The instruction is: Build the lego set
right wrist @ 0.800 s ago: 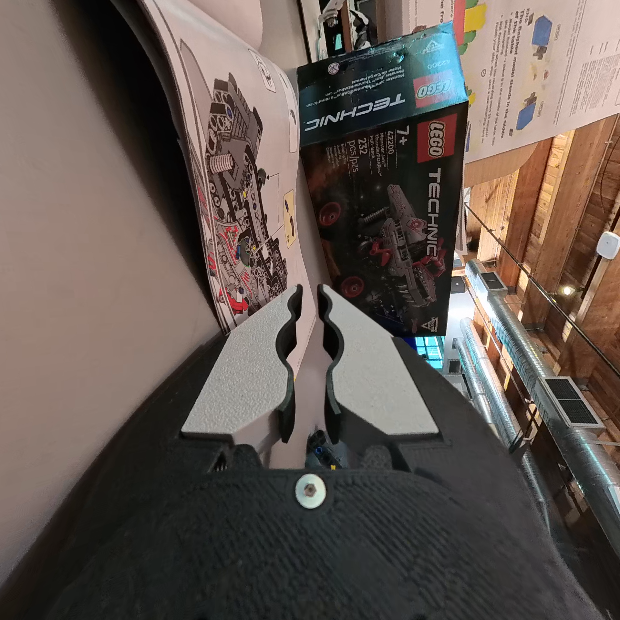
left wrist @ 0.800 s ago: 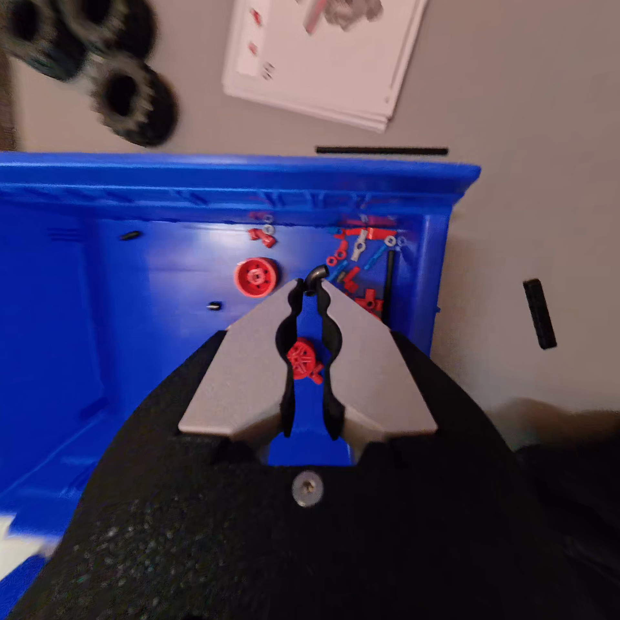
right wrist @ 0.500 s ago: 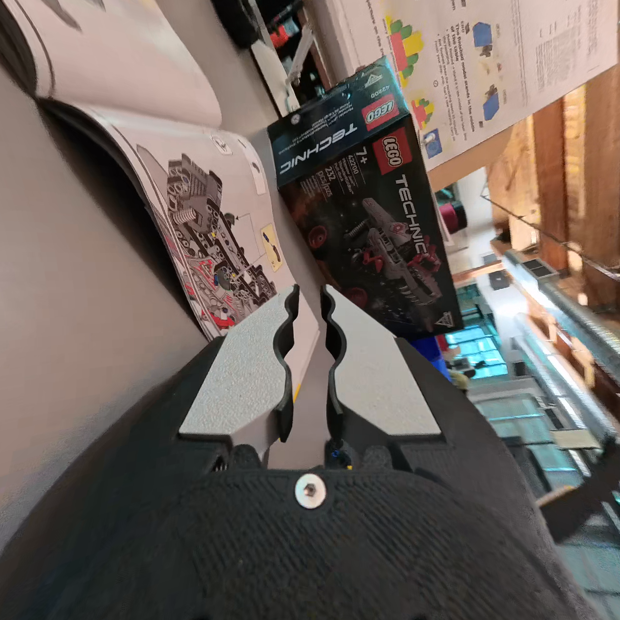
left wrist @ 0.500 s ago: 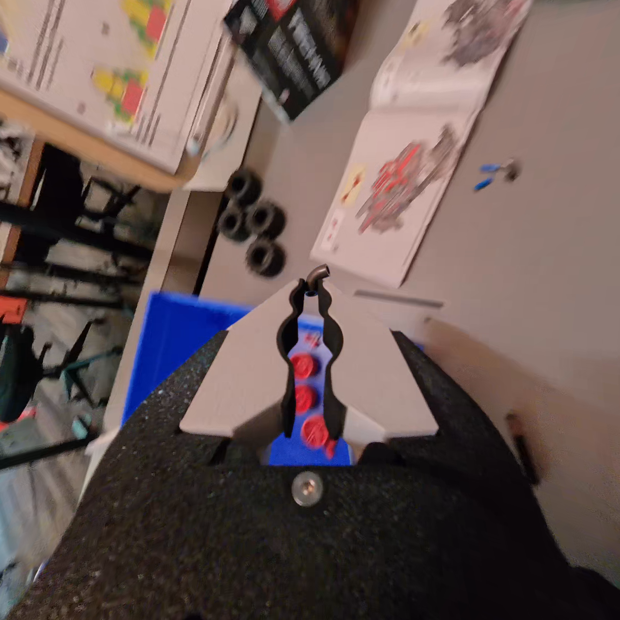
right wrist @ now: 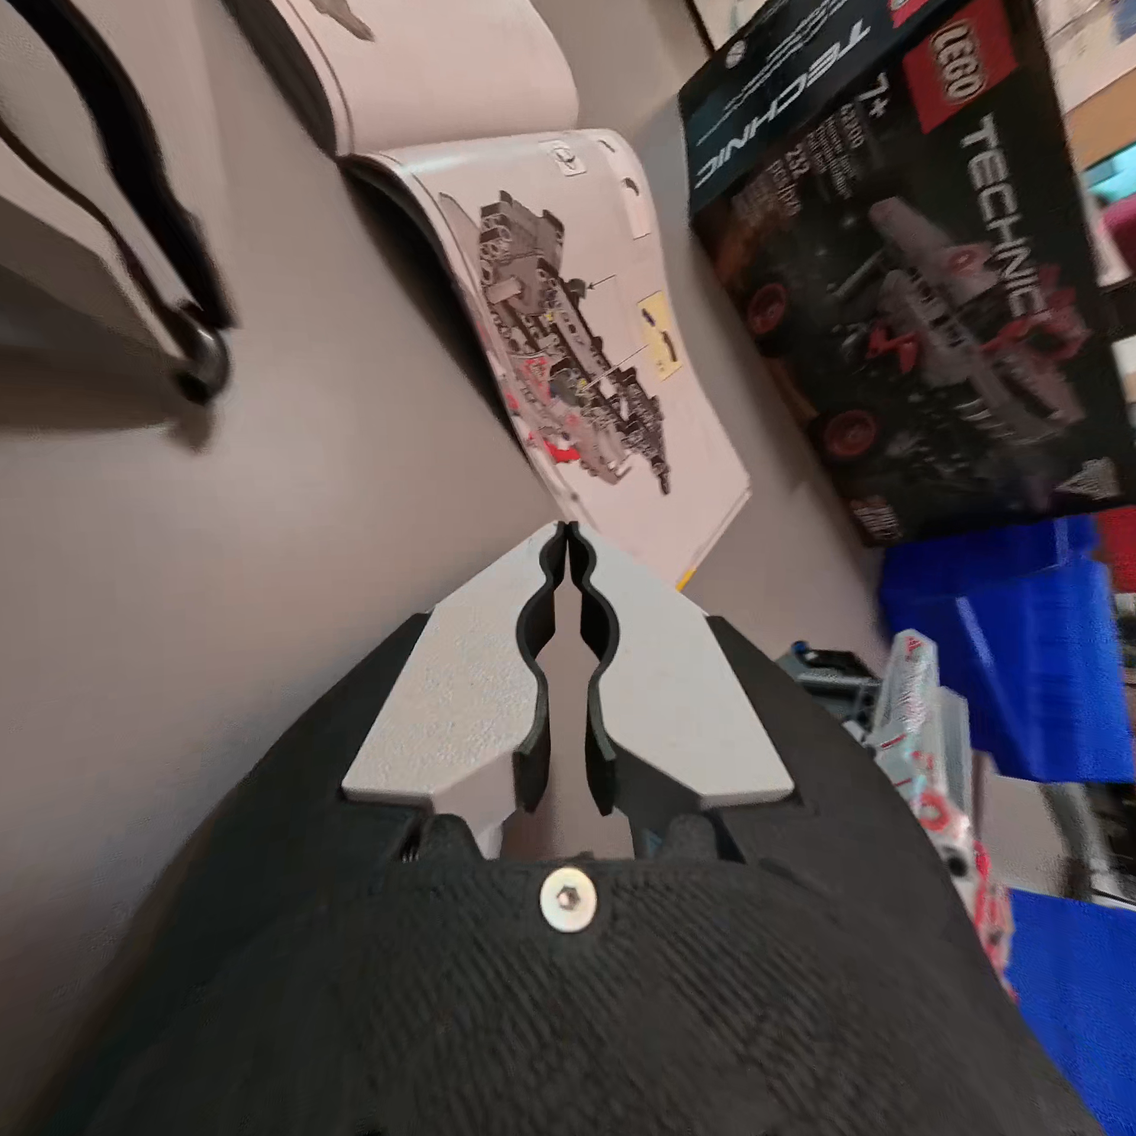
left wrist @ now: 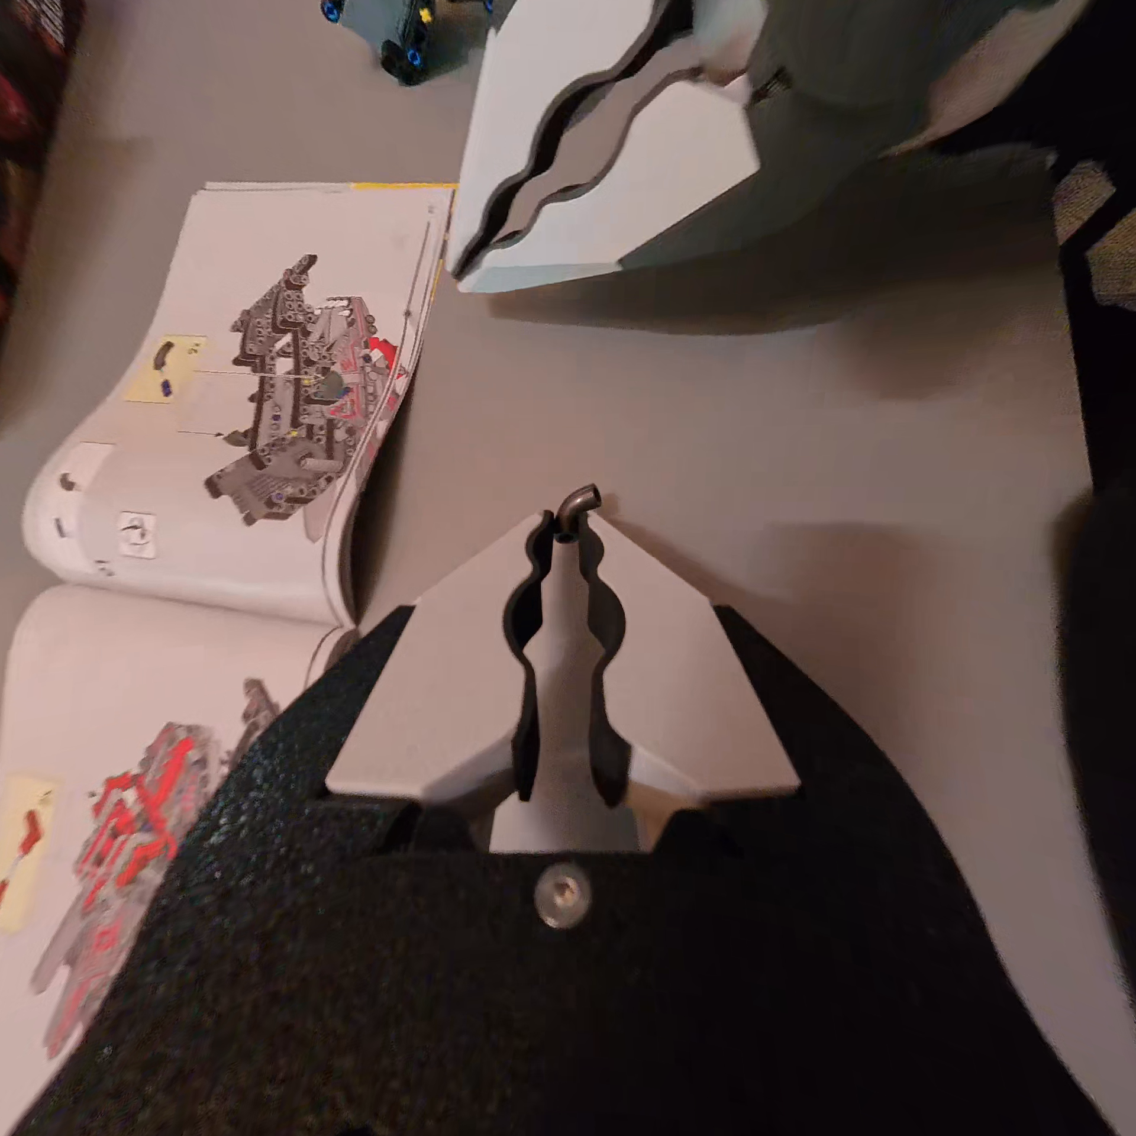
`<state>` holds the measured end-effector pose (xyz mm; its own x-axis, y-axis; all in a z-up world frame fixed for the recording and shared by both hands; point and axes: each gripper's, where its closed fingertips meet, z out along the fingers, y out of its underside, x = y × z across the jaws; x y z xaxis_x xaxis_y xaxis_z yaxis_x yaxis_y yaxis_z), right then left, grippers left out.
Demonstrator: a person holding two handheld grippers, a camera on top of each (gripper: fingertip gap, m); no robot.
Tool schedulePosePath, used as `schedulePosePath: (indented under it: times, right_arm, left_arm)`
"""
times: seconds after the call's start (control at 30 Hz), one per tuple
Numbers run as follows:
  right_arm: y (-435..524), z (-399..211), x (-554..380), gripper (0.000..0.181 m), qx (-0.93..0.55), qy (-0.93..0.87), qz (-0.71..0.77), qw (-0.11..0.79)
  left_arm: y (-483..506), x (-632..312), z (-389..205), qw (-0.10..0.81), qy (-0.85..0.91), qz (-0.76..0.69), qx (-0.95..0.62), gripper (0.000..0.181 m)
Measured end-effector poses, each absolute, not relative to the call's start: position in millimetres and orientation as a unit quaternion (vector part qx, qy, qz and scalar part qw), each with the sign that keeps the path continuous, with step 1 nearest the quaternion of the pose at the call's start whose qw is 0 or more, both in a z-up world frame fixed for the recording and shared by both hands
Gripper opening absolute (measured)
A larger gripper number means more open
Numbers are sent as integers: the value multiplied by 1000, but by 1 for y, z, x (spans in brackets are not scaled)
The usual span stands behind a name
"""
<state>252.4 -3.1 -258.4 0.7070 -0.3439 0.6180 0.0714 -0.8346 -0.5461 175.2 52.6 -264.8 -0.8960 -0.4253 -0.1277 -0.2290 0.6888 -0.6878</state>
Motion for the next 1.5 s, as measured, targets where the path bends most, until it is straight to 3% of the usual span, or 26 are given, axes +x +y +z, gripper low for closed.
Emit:
schedulePosePath:
  times: [0.2,0.4,0.67,1.33,1.5]
  right_arm:
    - [11,-274,188,14,-923,90,-136,347]
    - [23,-275,169,24,-923,106,-62,364]
    - [35,-269,170,24,-907,160,4,390]
    - [57,-276,172,21,-915,127,-36,382]
    - [61,-277,178,8,-915,126,-58,378]
  left_arm:
    - [52,179,-278,141,907,-337,-210,5]
    - [55,179,-278,135,905,-335,-224,11]
    - [65,178,-259,132,896,-357,-228,16]
    - [102,169,-256,163,897,-346,-223,12]
    - [141,180,-253,188,891,-314,-270,9]
